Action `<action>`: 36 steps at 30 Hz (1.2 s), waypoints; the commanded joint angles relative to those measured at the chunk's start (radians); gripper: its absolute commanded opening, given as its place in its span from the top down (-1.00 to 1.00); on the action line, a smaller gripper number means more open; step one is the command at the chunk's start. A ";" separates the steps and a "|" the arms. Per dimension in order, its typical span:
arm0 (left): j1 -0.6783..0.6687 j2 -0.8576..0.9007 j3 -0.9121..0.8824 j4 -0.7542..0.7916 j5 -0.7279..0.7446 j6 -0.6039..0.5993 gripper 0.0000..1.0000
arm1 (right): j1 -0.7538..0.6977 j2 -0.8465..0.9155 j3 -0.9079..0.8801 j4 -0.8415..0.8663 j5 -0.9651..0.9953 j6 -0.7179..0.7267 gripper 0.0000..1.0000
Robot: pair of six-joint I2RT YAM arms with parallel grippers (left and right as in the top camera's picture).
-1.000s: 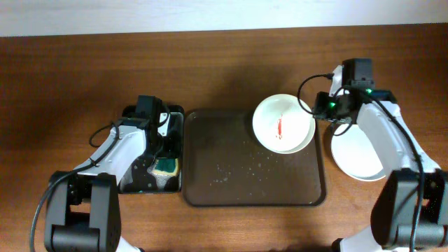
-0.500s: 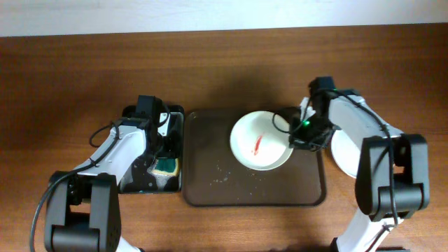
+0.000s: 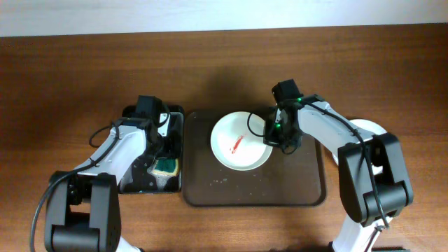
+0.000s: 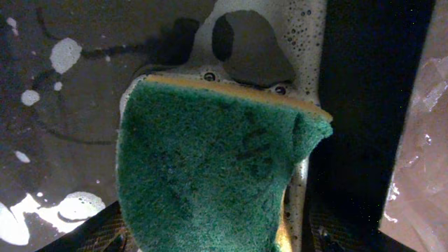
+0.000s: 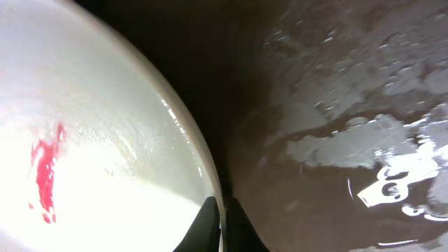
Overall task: Clean dirty plates on tray and stack at the side
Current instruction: 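Pick up the sponge from the basin with the left gripper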
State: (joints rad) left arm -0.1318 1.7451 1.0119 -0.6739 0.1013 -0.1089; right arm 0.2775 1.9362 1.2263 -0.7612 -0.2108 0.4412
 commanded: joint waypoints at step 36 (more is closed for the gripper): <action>0.019 -0.402 -0.047 0.031 -0.257 -0.010 1.00 | 0.039 0.018 -0.032 -0.008 0.028 0.005 0.92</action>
State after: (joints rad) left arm -0.1173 1.4075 0.9417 -0.6689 -0.0471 -0.1238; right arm 0.2993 1.9362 1.2255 -0.7570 -0.2104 0.4450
